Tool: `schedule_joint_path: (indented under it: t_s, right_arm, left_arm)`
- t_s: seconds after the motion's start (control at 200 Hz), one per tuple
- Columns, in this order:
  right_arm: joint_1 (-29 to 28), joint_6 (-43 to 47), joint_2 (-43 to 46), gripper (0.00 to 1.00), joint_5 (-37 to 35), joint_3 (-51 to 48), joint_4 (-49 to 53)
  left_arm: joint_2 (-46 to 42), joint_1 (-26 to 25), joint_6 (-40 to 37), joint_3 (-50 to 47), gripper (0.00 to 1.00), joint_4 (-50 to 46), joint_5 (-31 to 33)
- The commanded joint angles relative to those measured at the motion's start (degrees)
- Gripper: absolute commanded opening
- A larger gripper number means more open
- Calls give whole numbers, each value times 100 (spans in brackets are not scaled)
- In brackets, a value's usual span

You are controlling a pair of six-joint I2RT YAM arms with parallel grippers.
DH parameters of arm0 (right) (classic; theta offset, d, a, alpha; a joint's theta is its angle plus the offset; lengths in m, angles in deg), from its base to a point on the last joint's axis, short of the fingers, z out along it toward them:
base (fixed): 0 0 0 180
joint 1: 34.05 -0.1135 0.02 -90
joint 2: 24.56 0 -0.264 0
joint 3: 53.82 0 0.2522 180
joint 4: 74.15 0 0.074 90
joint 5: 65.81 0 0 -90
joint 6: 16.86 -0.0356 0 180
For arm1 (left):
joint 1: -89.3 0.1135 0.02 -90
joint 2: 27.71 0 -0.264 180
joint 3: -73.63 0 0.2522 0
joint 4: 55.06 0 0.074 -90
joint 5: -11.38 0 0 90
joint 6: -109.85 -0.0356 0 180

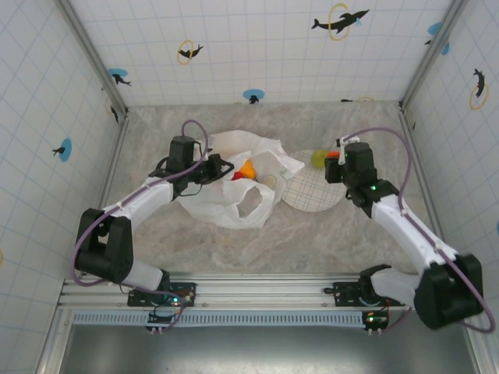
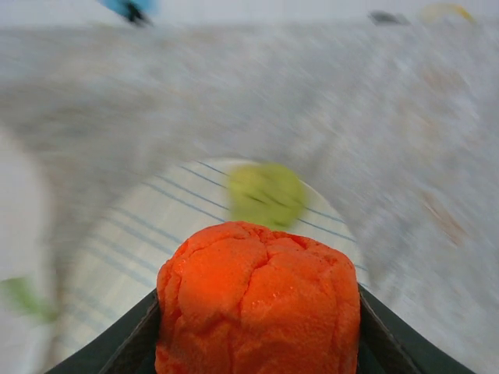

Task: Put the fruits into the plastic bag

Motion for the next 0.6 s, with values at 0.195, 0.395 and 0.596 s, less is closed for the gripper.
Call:
schedule_joint_path:
  t_s: [0.195,0.395,0.596]
  right_arm:
    - [-1441,681,328,54,1354,236,-870]
    - [-2127,1165,-836,54,977,819,-695]
    - [-2127,1070,-1710,53,690,1030,-812]
  left_arm:
    - [-47,45,82,-82,0,83,-110]
    - [-60,46,111,-93,0,108,-123]
    - [-78,39,118,-102,0,109,-127]
